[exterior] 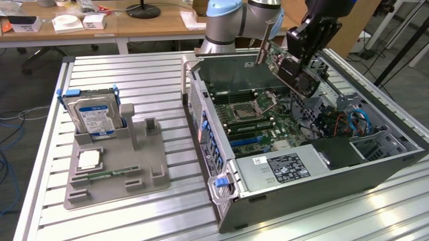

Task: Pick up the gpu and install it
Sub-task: 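Insert the gpu into the slot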

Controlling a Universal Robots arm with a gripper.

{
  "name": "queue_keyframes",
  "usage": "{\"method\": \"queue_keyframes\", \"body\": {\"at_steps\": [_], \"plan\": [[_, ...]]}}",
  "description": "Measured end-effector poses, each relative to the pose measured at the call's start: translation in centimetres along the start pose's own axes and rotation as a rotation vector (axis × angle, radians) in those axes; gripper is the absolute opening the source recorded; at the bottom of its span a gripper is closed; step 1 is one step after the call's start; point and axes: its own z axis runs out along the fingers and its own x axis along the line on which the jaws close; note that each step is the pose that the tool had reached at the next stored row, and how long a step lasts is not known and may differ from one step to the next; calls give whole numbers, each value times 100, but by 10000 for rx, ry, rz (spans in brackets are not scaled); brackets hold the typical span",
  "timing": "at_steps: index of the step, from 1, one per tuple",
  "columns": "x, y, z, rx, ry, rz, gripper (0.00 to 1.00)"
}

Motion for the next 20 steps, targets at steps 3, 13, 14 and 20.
{"method": "queue_keyframes", "body": {"at_steps": [3, 13, 14, 20], "plan": [[0, 0, 0, -9, 16, -396, 26], [0, 0, 0, -36, 65, -1646, 26], [0, 0, -1, -39, 71, -1767, 26], [0, 0, 0, -56, 98, -2476, 26]]}}
